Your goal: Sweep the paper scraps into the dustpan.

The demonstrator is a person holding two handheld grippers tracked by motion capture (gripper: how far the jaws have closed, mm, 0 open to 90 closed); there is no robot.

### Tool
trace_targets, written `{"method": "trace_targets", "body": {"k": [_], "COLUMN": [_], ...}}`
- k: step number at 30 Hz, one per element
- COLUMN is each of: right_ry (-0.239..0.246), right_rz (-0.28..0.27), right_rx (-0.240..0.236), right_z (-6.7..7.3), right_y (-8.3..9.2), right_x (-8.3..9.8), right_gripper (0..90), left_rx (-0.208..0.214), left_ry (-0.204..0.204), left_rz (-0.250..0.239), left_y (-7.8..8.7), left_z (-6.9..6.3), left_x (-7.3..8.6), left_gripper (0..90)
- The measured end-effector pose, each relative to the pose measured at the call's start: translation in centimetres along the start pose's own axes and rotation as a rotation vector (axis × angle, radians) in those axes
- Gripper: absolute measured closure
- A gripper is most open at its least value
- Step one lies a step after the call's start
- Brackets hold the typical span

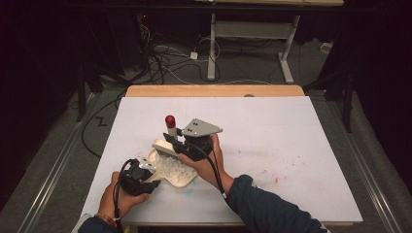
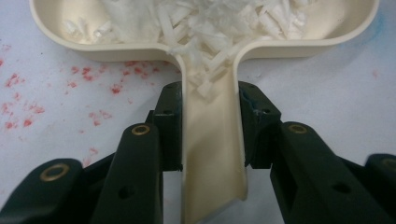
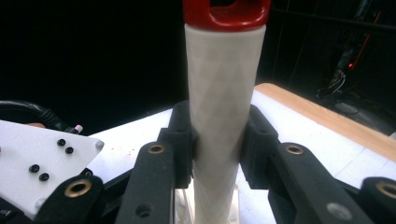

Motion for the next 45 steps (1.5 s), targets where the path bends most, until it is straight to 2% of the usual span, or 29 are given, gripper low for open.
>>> {"method": "trace_targets", "body": {"k": [3,6,17,21,25,29,31,32,35,37,41,45], "right_ry": [0.0,0.019,-0.012,-0.02,-0.051,-0.076,-0.095,-0.118,-0.139,-0.131,-0.131,-0.132], "right_rz": [0.001,-0.007,-0.062,-0.072,-0.102,-0.106,-0.102,-0.093,-0.08,-0.056,-0.038,-0.051], "right_rx": [-0.007,0.01,0.055,0.064,0.074,0.06,0.038,0.012,-0.007,0.005,0.018,0.033], "right_z": [0.2,0.0,-2.8,-3.5,-4.4,-4.4,-4.1,-3.7,-3.4,-3.4,-3.8,-4.5], "right_y": [0.0,0.0,2.1,2.6,3.6,3.7,3.4,3.1,2.7,2.2,2.0,2.5], "right_x": [0.0,-0.2,-2.5,-2.8,-3.4,-3.3,-3.0,-2.5,-1.9,-0.9,-0.1,-0.6], "right_gripper": [70.2,70.2,70.2,70.2,70.1,70.2,70.2,70.2,70.2,70.2,70.2,70.2], "left_rx": [-0.002,-0.005,-0.004,0.0,-0.001,0.0,-0.002,-0.002,-0.002,-0.001,0.002,0.004], "left_ry": [0.0,-0.003,-0.003,-0.002,0.002,0.0,-0.002,-0.005,-0.007,-0.009,-0.011,-0.01], "left_rz": [-0.004,-0.004,-0.003,-0.001,-0.002,0.002,-0.002,-0.003,-0.004,-0.005,-0.004,-0.003], "left_y": [0.0,0.0,0.1,0.1,0.1,-0.1,-0.1,-0.1,-0.2,-0.2,-0.2,-0.2], "left_z": [0.0,0.0,0.0,0.0,0.0,-0.1,-0.1,-0.2,-0.3,-0.3,-0.3,-0.2], "left_x": [0.0,0.0,0.1,0.1,0.0,-0.2,-0.4,-0.4,-0.5,-0.4,-0.3,-0.2], "left_gripper": [63.2,63.1,63.2,63.2,63.1,63.2,63.1,63.1,63.1,63.1,63.1,63.2]}}
Point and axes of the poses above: each handheld gripper's, and its own axes: y roughly backward along the jaws, x roughly out of its underside, z roughly to its left, the point moved 8 cm from there along -y, roughly forward along the jaws, and after that the axes turned 13 degrees about -y, right-handed, at the moved point
